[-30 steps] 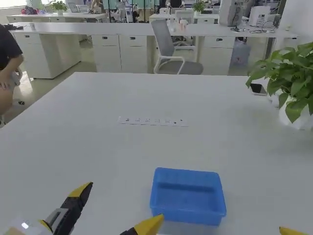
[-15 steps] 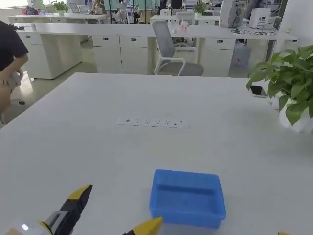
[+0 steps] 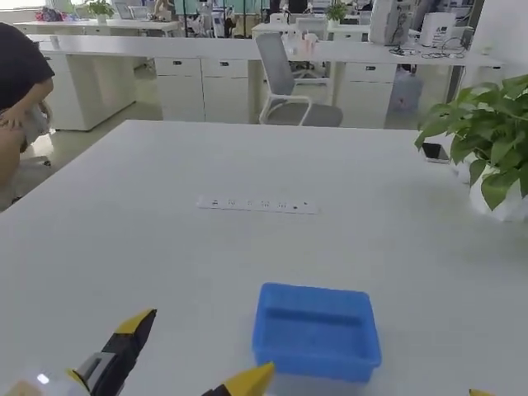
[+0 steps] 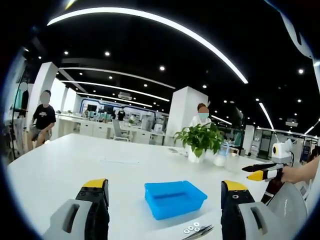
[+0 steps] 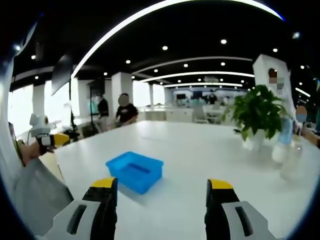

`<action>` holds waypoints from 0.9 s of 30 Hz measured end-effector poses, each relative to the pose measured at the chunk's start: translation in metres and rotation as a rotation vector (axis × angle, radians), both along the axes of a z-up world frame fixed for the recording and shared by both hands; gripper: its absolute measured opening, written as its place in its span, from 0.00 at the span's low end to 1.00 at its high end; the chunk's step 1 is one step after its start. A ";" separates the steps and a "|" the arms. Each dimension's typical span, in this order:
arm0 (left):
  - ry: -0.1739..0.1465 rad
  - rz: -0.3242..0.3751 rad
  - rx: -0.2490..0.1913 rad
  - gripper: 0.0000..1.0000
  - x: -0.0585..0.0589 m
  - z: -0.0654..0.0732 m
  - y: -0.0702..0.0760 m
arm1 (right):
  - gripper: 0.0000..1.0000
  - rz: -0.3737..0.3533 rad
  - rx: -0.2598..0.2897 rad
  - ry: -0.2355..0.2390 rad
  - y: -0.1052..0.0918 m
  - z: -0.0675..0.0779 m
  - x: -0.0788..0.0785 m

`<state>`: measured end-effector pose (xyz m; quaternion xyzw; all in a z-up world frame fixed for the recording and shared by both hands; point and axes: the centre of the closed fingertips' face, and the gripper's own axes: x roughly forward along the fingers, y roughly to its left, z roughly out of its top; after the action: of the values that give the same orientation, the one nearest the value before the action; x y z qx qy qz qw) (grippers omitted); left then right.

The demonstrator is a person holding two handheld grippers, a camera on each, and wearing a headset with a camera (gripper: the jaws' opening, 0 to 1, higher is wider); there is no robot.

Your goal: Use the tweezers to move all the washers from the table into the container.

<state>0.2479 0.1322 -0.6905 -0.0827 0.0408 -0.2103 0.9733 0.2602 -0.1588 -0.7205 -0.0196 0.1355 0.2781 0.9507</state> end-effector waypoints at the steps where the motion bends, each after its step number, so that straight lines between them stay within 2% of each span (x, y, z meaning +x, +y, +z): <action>1: -0.001 0.002 -0.001 0.95 0.000 0.000 0.001 | 0.71 0.001 -0.001 0.000 0.000 0.000 0.000; 10: 0.002 0.025 -0.007 0.94 0.001 0.000 0.005 | 0.71 0.010 -0.017 0.004 0.004 0.000 -0.001; 19: 0.012 0.001 0.005 0.94 0.000 -0.001 -0.002 | 0.71 -0.008 -0.013 -0.003 0.001 0.003 -0.001; 27: 0.018 0.003 0.008 0.93 0.000 -0.002 -0.002 | 0.71 -0.003 -0.019 0.000 0.001 0.001 0.000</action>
<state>0.2482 0.1307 -0.6928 -0.0808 0.0503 -0.2078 0.9735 0.2598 -0.1581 -0.7190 -0.0283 0.1383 0.2754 0.9509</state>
